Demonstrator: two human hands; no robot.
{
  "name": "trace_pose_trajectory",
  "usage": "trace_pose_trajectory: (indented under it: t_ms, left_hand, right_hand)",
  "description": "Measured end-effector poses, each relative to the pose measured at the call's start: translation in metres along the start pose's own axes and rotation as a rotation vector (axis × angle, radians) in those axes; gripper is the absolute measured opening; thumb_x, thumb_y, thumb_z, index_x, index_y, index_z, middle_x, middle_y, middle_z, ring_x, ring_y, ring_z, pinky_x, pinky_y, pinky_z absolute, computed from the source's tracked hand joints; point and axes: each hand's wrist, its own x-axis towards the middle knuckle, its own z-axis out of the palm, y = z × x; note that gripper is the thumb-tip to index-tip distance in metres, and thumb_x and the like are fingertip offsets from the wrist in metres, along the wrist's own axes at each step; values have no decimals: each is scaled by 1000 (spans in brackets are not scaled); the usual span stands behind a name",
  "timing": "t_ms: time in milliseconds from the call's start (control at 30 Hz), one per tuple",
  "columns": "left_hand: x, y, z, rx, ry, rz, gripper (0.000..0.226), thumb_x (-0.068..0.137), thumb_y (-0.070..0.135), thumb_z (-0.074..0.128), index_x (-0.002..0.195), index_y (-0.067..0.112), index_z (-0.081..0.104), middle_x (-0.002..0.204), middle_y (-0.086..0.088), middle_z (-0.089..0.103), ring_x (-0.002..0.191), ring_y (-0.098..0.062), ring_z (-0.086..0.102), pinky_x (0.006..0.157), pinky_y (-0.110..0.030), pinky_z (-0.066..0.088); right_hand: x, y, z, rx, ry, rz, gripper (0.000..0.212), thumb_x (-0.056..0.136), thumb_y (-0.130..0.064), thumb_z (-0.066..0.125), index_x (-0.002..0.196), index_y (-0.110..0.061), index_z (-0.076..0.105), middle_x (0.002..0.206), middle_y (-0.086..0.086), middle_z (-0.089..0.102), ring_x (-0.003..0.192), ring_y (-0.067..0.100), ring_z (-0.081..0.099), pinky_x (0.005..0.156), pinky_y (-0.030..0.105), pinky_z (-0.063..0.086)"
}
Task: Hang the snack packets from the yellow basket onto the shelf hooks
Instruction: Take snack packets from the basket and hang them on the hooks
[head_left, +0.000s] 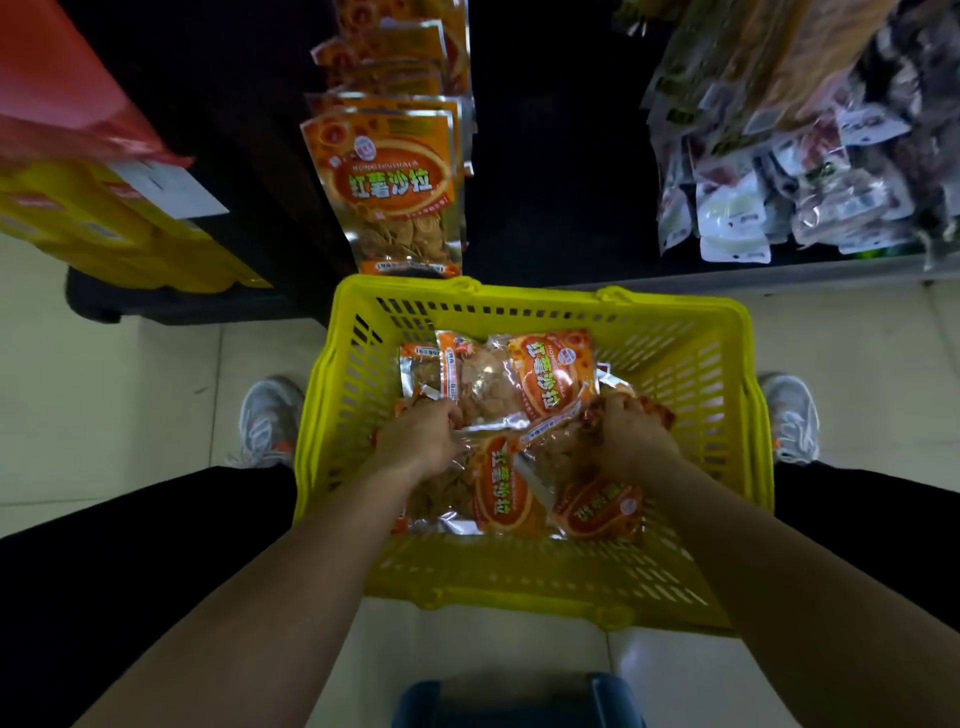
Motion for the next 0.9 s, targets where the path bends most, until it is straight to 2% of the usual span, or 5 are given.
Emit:
trace_pose_trajectory:
  t_ms: [100, 400, 600, 800, 900]
  left_hand:
    - [-3, -4, 5, 53, 60, 26, 30, 84, 41, 73, 112, 33, 65, 117, 4, 69, 105, -21, 64, 88, -40, 54]
    - [-18, -10, 6, 150, 187, 36, 21, 88, 35, 72, 78, 31, 53, 89, 9, 60, 77, -11, 57, 59, -27, 42]
    - [-17, -17, -10, -85, 222, -146, 19, 92, 41, 66, 82, 31, 52, 84, 9, 66, 73, -13, 60, 57, -28, 39]
    - [-7, -10, -11, -383, 42, -18, 15, 100, 24, 55, 89, 29, 65, 95, 1, 70, 81, -22, 65, 66, -30, 44]
    - [-4, -6, -4, -443, -24, 15, 23, 99, 43, 54, 101, 25, 68, 98, 3, 67, 82, -14, 61, 69, -30, 45]
  right_hand:
    - [2, 1, 2, -31, 33, 9, 78, 83, -46, 69, 140, -5, 34, 142, 24, 39, 132, 43, 37, 105, 48, 38]
    - [-16, 13, -11, -17, -32, 12, 64, 77, -52, 73, 129, -24, 49, 124, 8, 63, 113, 31, 61, 85, 39, 48]
    - [-21, 0, -31, 104, 67, -213, 53, 86, -26, 66, 136, -22, 48, 142, 10, 53, 126, 35, 52, 96, 40, 47]
    - [-28, -53, -29, -177, 52, -374, 44, 86, -34, 64, 128, -38, 52, 123, 4, 66, 114, 29, 61, 93, 41, 44]
    - [-25, -73, -13, -217, 156, -391, 32, 83, -32, 65, 113, -35, 54, 106, 0, 70, 104, 27, 64, 96, 41, 38]
